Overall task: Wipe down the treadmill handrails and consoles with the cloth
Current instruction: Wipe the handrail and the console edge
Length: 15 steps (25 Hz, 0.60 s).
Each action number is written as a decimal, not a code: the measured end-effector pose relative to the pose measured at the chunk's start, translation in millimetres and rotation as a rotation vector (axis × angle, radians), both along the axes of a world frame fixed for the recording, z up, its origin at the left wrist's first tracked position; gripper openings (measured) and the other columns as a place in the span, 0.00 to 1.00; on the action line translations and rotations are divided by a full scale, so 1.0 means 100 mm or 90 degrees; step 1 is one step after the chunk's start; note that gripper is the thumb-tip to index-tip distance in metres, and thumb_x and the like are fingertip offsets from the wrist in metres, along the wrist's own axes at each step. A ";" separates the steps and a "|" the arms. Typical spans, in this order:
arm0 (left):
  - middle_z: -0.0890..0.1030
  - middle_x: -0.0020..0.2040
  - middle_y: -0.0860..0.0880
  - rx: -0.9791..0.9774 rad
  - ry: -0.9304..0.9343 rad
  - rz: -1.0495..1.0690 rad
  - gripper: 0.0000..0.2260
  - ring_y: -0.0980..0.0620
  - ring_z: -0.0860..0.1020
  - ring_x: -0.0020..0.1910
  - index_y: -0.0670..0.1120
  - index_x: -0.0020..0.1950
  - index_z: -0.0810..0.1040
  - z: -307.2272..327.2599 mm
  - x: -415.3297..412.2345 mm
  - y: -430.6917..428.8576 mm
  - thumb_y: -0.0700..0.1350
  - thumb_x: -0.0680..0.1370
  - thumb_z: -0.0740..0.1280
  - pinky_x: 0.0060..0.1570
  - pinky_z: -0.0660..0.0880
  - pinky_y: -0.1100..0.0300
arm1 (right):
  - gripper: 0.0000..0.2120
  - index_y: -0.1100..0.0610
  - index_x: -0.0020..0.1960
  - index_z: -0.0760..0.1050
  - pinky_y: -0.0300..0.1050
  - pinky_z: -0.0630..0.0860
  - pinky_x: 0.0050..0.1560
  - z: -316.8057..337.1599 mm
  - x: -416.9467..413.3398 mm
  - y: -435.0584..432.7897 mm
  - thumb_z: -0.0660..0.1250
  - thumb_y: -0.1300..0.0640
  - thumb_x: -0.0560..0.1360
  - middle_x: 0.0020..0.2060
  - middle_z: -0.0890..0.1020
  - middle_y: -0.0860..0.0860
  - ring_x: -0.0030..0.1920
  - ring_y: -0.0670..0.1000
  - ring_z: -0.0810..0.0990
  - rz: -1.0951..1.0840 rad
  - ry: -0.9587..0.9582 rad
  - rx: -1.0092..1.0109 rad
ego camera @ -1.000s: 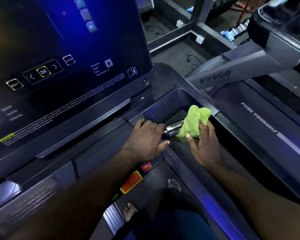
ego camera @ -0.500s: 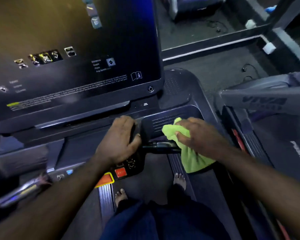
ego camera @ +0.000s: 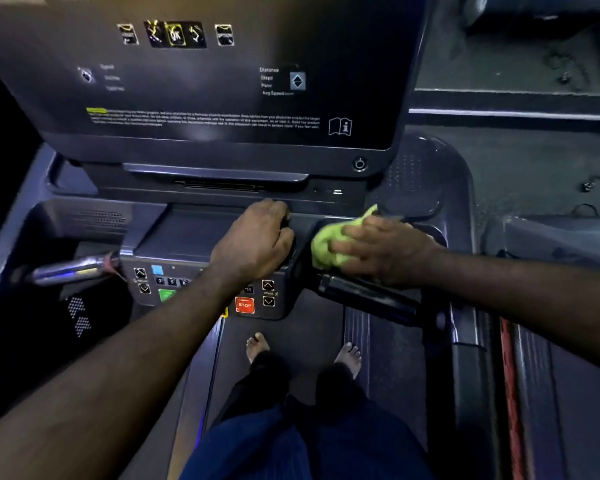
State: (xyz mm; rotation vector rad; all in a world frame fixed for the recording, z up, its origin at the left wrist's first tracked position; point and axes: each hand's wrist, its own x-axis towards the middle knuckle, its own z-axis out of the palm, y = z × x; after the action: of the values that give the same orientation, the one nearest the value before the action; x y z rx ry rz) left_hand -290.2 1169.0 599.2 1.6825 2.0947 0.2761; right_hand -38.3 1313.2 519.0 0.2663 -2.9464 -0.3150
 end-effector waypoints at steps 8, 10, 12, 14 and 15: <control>0.72 0.54 0.47 0.000 -0.050 -0.058 0.21 0.48 0.73 0.52 0.44 0.58 0.76 -0.01 -0.02 0.02 0.57 0.78 0.54 0.52 0.77 0.44 | 0.12 0.41 0.53 0.84 0.51 0.75 0.46 0.61 0.18 0.35 0.76 0.44 0.71 0.67 0.79 0.45 0.57 0.56 0.78 0.009 -0.193 -0.119; 0.73 0.55 0.47 0.039 -0.064 -0.100 0.18 0.48 0.72 0.54 0.44 0.60 0.75 -0.05 -0.04 0.00 0.55 0.80 0.56 0.56 0.75 0.43 | 0.09 0.43 0.49 0.83 0.51 0.73 0.45 0.45 -0.16 0.12 0.76 0.44 0.71 0.64 0.80 0.47 0.53 0.56 0.78 -0.043 -0.250 -0.063; 0.76 0.63 0.45 0.053 -0.069 -0.159 0.20 0.46 0.73 0.62 0.44 0.65 0.76 -0.11 -0.07 0.01 0.55 0.82 0.57 0.65 0.72 0.44 | 0.07 0.45 0.47 0.83 0.50 0.72 0.44 0.42 -0.33 0.03 0.71 0.43 0.73 0.62 0.80 0.49 0.51 0.56 0.78 -0.059 -0.266 -0.062; 0.73 0.76 0.46 0.018 -0.061 -0.222 0.28 0.47 0.69 0.75 0.46 0.76 0.73 -0.15 -0.07 -0.01 0.61 0.82 0.56 0.75 0.66 0.45 | 0.11 0.43 0.53 0.84 0.49 0.70 0.45 0.62 0.03 0.21 0.69 0.40 0.75 0.63 0.80 0.49 0.50 0.56 0.78 -0.119 -0.271 -0.120; 0.69 0.80 0.47 -0.001 -0.047 -0.246 0.32 0.48 0.65 0.78 0.47 0.79 0.70 -0.17 -0.06 -0.01 0.65 0.81 0.56 0.77 0.65 0.45 | 0.13 0.42 0.56 0.84 0.49 0.70 0.44 0.76 0.26 0.30 0.72 0.40 0.74 0.62 0.80 0.49 0.49 0.56 0.78 -0.171 -0.282 -0.142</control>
State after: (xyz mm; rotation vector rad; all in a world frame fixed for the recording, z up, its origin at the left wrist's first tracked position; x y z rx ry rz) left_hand -296.2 1168.1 582.3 1.9963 1.6715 0.2092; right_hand -12.6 1343.2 595.0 -0.1088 -3.4208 0.0550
